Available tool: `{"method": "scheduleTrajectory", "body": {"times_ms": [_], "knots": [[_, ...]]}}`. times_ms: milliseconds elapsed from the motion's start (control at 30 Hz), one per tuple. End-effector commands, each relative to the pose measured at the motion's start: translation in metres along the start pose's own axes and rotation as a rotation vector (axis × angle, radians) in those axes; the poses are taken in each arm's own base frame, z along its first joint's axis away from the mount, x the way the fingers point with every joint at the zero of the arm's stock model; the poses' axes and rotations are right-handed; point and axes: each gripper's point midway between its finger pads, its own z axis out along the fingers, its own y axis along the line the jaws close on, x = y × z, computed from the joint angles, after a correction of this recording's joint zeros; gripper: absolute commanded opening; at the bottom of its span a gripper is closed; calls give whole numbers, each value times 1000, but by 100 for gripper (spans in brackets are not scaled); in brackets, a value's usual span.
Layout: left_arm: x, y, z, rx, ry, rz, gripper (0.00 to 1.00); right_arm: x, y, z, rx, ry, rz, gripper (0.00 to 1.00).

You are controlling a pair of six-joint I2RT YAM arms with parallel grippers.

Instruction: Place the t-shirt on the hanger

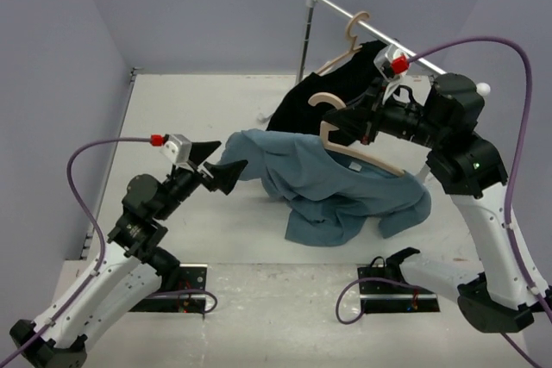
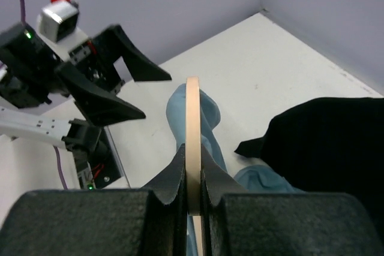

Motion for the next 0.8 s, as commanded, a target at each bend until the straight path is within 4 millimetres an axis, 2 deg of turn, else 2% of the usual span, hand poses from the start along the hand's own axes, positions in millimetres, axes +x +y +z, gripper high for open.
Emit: {"method": "scheduleTrajectory", "body": {"times_ms": [0,133,233,267,333,433,500,633,767], "knots": [[14,33,0,-143,-81,-23,100,-43,14,-26,46,-110,-56,0],[31,34,17,-110,-25,3,99,-48,22,-28,16,-104,-54,0],[34,43,27,-141,-13,23,91,-47,26,-28,-3,-96,-50,0],[31,44,30,-146,-17,29,83,-47,26,-28,-7,-94,-50,0],[26,45,36,-147,-25,42,60,-45,25,-27,-8,-89,-48,0],[16,48,40,-165,-47,64,2,-41,17,-24,21,-81,-47,0],[12,52,40,-188,-57,66,0,-39,15,-24,33,-79,-47,0],[9,79,31,-348,-78,29,0,-34,-2,-24,122,-78,-49,0],[17,128,4,-630,-83,-103,0,-26,-32,-27,272,-77,-24,0]]}}
